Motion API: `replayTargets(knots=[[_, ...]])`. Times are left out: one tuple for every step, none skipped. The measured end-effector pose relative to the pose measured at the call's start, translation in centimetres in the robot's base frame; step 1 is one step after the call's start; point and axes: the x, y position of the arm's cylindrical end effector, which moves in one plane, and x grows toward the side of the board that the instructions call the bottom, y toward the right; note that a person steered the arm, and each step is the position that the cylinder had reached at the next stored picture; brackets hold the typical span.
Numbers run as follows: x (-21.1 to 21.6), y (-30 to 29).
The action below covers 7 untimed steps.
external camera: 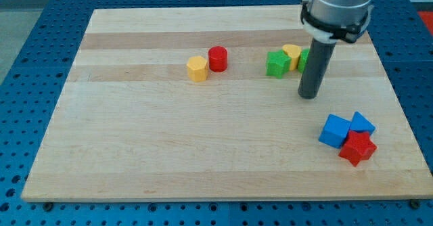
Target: Slide the green circle towards the center right
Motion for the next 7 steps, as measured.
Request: replayTargets(knots=[[-2.8,1.8],[-6.0,4.0],[-9.7,4.6],[-13.1,3.8],[-14.4,0.8],[-14.4,-0.1],[-13.2,-0.1]])
